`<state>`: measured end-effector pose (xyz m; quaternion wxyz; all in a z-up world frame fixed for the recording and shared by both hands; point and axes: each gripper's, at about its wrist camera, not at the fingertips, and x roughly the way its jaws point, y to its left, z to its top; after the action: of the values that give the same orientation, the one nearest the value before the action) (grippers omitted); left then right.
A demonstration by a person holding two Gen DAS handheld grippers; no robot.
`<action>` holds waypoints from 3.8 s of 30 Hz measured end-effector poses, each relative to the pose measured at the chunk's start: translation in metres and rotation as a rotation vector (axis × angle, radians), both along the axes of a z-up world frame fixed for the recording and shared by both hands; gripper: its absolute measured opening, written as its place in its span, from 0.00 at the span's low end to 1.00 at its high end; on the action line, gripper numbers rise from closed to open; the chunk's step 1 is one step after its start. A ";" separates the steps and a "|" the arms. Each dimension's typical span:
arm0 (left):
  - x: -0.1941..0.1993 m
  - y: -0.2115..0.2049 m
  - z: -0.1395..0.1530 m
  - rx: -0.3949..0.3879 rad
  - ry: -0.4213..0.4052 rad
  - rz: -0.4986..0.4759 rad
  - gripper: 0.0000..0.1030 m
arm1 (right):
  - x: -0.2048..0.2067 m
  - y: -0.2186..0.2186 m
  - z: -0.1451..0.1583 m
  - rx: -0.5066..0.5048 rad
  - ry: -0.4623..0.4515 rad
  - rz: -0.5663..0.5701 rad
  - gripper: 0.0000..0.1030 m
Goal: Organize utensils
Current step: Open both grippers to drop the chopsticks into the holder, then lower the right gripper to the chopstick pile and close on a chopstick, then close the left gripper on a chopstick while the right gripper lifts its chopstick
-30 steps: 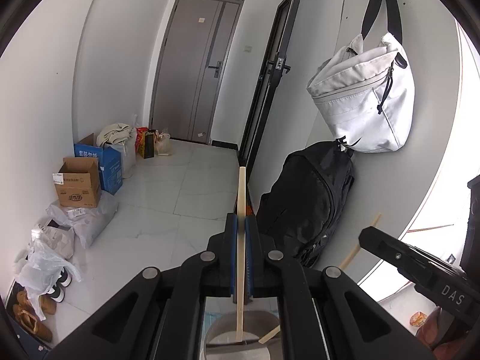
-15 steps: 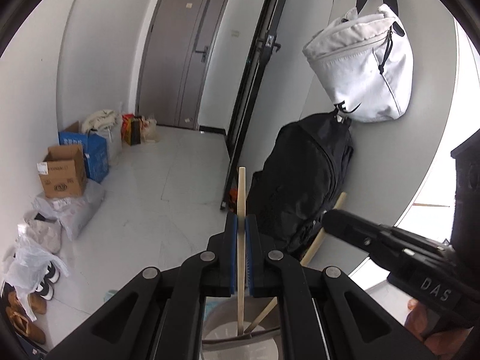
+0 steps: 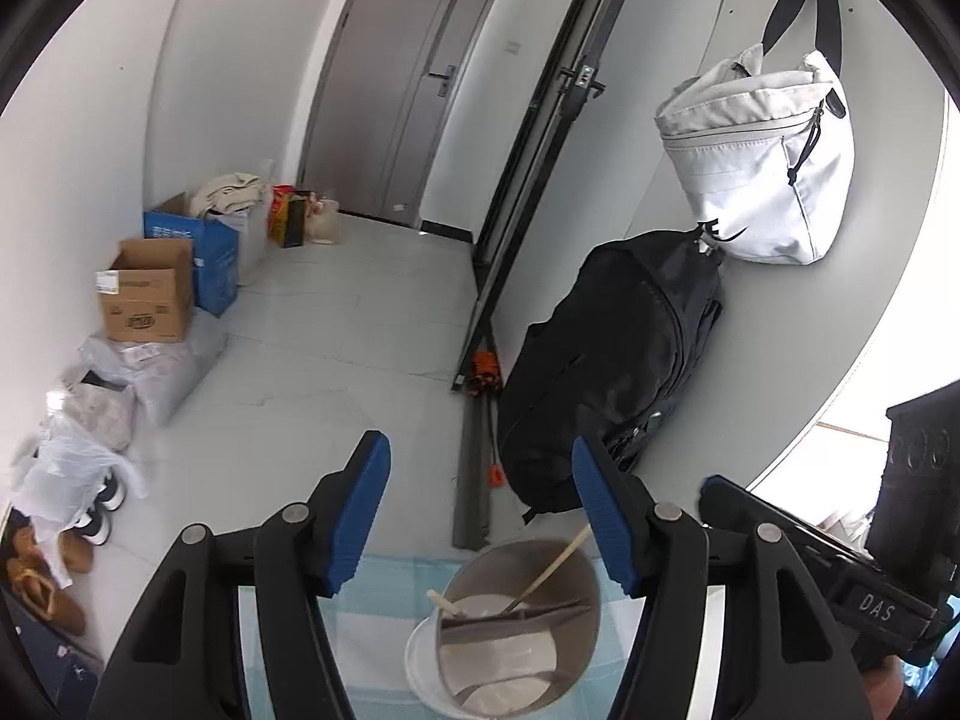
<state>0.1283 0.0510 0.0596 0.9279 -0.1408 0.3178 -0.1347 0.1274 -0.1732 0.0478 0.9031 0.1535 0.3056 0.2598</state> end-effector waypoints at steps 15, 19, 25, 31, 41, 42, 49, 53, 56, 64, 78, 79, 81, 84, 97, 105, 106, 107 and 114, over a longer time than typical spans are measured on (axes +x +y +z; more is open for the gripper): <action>-0.049 0.005 0.015 0.044 -0.005 0.102 0.70 | -0.064 -0.012 0.021 0.003 -0.059 -0.060 0.78; -0.062 0.003 0.018 0.059 -0.012 0.110 0.73 | -0.078 -0.012 0.022 0.001 -0.070 -0.062 0.83; -0.082 0.004 0.008 0.078 -0.007 0.125 0.81 | -0.098 -0.011 0.015 -0.007 -0.073 -0.056 0.93; -0.097 0.003 -0.015 0.113 0.012 0.140 0.81 | -0.115 -0.006 -0.008 -0.036 -0.072 -0.040 0.97; -0.104 -0.004 -0.076 0.166 0.161 0.117 0.81 | -0.122 0.000 -0.059 -0.100 -0.011 -0.023 1.00; -0.104 -0.003 -0.082 0.165 0.185 0.120 0.81 | -0.121 0.001 -0.065 -0.105 0.008 -0.020 1.00; -0.104 0.023 -0.117 0.075 0.294 0.176 0.81 | -0.109 0.018 -0.109 -0.126 0.198 0.088 0.99; -0.105 0.042 -0.128 0.018 0.346 0.197 0.81 | -0.096 0.040 -0.137 -0.160 0.317 0.158 0.78; -0.106 0.052 -0.130 -0.008 0.357 0.211 0.81 | -0.085 0.060 -0.156 -0.202 0.389 0.182 0.70; -0.107 0.081 -0.134 -0.144 0.398 0.247 0.81 | -0.060 0.112 -0.187 -0.339 0.477 0.219 0.54; -0.107 0.112 -0.133 -0.268 0.398 0.284 0.81 | -0.050 0.155 -0.204 -0.654 0.457 0.179 0.30; -0.108 0.112 -0.133 -0.270 0.397 0.283 0.81 | -0.052 0.158 -0.204 -0.677 0.449 0.181 0.29; -0.108 0.113 -0.132 -0.272 0.394 0.282 0.81 | -0.051 0.158 -0.204 -0.671 0.448 0.184 0.18; -0.109 0.114 -0.131 -0.272 0.392 0.278 0.81 | -0.049 0.155 -0.204 -0.653 0.466 0.172 0.07; -0.109 0.107 -0.136 -0.213 0.409 0.279 0.81 | -0.063 0.117 -0.152 -0.381 0.362 0.124 0.04; -0.105 0.080 -0.148 -0.134 0.465 0.199 0.81 | -0.083 0.072 -0.120 -0.162 0.269 0.046 0.04; -0.104 0.073 -0.150 -0.117 0.475 0.178 0.81 | -0.085 0.066 -0.118 -0.126 0.267 0.037 0.04; -0.104 0.067 -0.151 -0.103 0.482 0.160 0.81 | -0.088 0.056 -0.115 -0.098 0.265 0.024 0.04; -0.102 0.012 -0.160 0.059 0.525 -0.004 0.81 | -0.106 0.012 -0.105 -0.003 0.244 -0.002 0.04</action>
<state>0.0260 0.0626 -0.1005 0.8170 -0.1434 0.5518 -0.0861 0.0217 -0.1608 -0.0572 0.8597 0.1827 0.4134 0.2381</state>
